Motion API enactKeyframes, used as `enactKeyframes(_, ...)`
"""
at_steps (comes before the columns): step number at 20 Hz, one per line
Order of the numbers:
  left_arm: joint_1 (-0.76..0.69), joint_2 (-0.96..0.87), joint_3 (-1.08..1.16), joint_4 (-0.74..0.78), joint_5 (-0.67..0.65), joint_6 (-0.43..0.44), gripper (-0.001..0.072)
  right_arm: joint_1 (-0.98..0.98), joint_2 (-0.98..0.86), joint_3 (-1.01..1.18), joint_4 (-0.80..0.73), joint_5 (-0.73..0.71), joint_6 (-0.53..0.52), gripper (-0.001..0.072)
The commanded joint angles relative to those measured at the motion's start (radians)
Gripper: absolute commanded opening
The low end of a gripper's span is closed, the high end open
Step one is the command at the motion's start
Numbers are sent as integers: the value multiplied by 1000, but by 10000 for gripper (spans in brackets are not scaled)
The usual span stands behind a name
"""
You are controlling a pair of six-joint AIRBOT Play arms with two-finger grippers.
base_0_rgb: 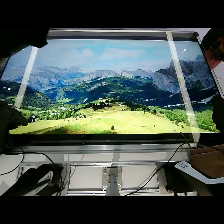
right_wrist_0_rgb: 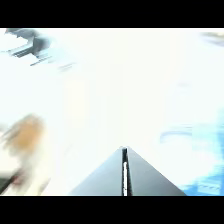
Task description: Fold the clothes and pants, and hang the long-sleeved shirts on hangers.
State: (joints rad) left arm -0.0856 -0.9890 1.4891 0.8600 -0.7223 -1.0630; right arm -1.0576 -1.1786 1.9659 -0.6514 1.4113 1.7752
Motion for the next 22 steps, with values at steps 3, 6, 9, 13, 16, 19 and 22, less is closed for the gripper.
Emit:
enactKeyframes(3, 143, 14, 0, 14, 30, -60, 13, 462, -14, 50, 193, -90, -68, 20)
enactKeyframes(6, 211, 24, 0, 14, -7, -90, 13, 688, -46, 50, 165, -101, -68, 20)
enactKeyframes(9, 231, 27, 0, 15, -8, -89, 13, 832, -79, 50, 122, -101, -68, 20)
enactKeyframes(13, 231, 26, 0, 14, -8, -89, 13, 911, -92, 50, 25, -101, -68, 21)
enactKeyframes(16, 231, 26, 0, 14, -8, -89, 13, 911, -92, 50, 24, -102, -68, 21)
enactKeyframes(19, 231, 26, 0, 14, -8, -89, 13, 911, -92, 50, 24, -101, -68, 21)
enactKeyframes(22, 231, 26, 0, 14, -8, -89, 13, 911, -92, 50, 24, -101, -68, 21)
